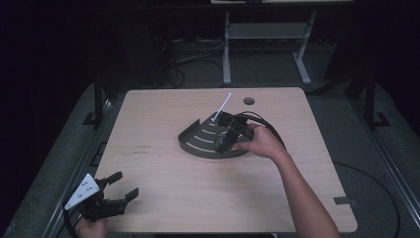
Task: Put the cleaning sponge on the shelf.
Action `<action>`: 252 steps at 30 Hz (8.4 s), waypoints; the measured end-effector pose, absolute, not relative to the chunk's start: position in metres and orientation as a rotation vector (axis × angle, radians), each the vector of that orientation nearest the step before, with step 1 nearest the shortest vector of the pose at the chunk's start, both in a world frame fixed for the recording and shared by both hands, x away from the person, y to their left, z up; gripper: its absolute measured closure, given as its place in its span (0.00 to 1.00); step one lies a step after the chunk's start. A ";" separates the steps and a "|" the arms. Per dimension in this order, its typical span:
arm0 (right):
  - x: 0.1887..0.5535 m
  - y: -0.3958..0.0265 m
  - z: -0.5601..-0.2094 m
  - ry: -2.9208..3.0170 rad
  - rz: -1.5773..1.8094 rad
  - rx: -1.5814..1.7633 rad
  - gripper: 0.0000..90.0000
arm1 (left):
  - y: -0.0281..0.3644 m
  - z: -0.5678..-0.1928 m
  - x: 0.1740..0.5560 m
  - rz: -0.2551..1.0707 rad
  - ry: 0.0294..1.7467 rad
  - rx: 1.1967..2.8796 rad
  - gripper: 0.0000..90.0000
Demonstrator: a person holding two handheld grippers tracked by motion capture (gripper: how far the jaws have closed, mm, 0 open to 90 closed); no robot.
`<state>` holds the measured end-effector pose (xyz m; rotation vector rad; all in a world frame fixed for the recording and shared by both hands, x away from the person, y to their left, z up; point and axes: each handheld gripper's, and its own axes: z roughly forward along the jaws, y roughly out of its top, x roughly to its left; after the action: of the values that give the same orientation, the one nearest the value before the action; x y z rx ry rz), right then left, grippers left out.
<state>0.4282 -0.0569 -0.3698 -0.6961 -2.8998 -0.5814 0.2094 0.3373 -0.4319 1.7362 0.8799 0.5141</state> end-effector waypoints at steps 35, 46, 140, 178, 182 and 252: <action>0.473 -0.034 -0.395 -2.887 -0.560 -0.753 0.36 | 0.338 -0.431 0.209 0.518 0.881 1.733 0.15; 0.481 -0.034 -0.404 -2.903 -0.547 -0.798 0.36 | 0.339 -0.431 0.208 0.519 0.882 1.734 0.15; 0.470 -0.060 -0.393 -2.911 -0.606 -0.891 0.19 | 0.340 -0.432 0.207 0.511 0.889 1.730 0.15; 0.427 -0.116 -0.394 -2.891 -0.695 -0.931 0.20 | 0.336 -0.433 0.208 0.507 0.884 1.748 0.15; 0.421 -0.122 -0.395 -2.893 -0.676 -0.929 0.19 | 0.336 -0.433 0.208 0.508 0.884 1.752 0.15; 0.344 -0.179 -0.429 -2.854 -0.756 -0.964 0.17 | 0.335 -0.434 0.209 0.506 0.883 1.764 0.15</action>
<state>0.3442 -0.1795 -0.4289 -0.9637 -2.8542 -0.7562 0.2094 0.3348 -0.4342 1.7637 0.8830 0.5058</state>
